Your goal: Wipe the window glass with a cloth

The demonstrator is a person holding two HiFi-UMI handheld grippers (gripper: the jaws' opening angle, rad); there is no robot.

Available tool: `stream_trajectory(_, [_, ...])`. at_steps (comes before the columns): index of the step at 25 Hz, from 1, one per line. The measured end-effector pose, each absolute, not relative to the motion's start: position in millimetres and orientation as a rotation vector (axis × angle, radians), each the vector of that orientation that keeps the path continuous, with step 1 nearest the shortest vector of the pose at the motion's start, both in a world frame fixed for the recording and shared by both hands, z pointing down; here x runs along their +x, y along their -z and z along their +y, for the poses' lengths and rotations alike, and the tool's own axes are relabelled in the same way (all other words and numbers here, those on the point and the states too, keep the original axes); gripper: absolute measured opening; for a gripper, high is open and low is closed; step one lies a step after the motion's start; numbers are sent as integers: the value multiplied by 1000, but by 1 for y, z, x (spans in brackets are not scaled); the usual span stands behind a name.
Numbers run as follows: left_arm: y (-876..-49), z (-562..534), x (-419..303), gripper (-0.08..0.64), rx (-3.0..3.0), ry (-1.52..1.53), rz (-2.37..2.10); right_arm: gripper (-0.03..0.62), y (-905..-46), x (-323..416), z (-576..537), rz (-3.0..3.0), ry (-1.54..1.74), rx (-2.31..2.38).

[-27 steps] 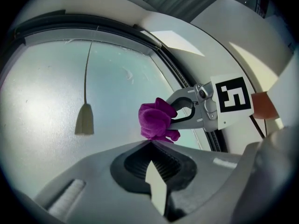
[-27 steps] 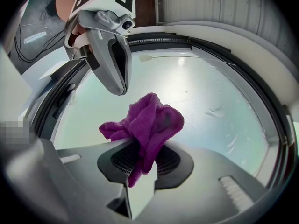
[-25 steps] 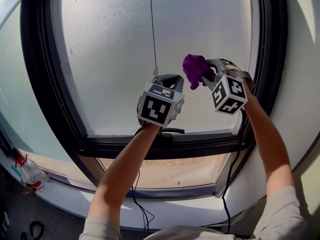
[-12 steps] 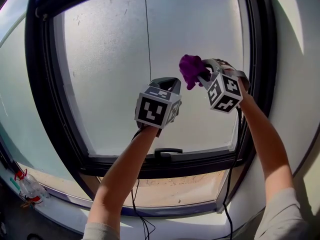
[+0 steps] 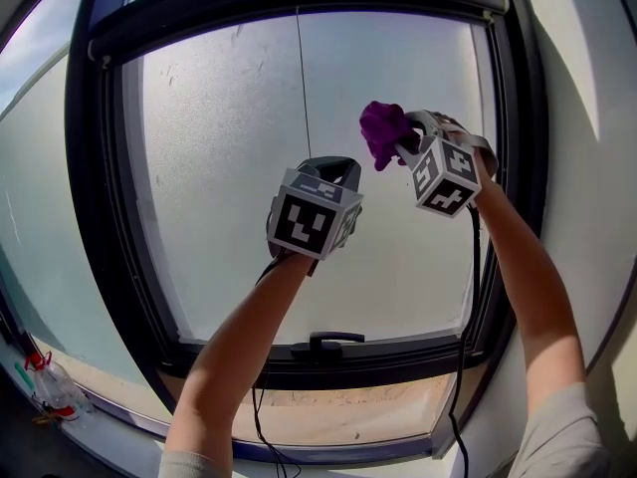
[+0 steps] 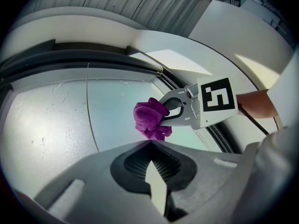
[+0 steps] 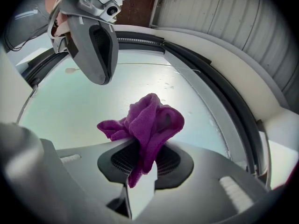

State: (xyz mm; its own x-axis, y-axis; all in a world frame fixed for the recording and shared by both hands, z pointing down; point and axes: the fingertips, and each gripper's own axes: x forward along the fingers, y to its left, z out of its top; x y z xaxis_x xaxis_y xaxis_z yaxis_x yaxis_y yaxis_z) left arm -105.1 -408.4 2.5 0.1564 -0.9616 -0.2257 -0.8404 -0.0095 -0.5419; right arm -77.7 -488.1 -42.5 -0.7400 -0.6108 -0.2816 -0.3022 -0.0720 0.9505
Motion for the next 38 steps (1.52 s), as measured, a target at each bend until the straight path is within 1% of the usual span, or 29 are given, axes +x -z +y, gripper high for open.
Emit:
stream_trajectory(16, [64, -405, -96, 2, -1698, 290, 1616, 107, 172, -75, -480, -1890, 2074, 1250])
stream_trajectory(23, [84, -409, -95, 2, -1688, 273, 1579, 106, 215, -77, -477, -1864, 2118, 1366])
stream_trajectory(30, [88, -413, -92, 2, -1703, 261, 1548, 106, 230, -72, -482, -1869, 2084, 1482])
stream_trajectory(38, [85, -415, -84, 2, -1723, 265, 1507, 104, 239, -36, -502, -1800, 1937, 1671])
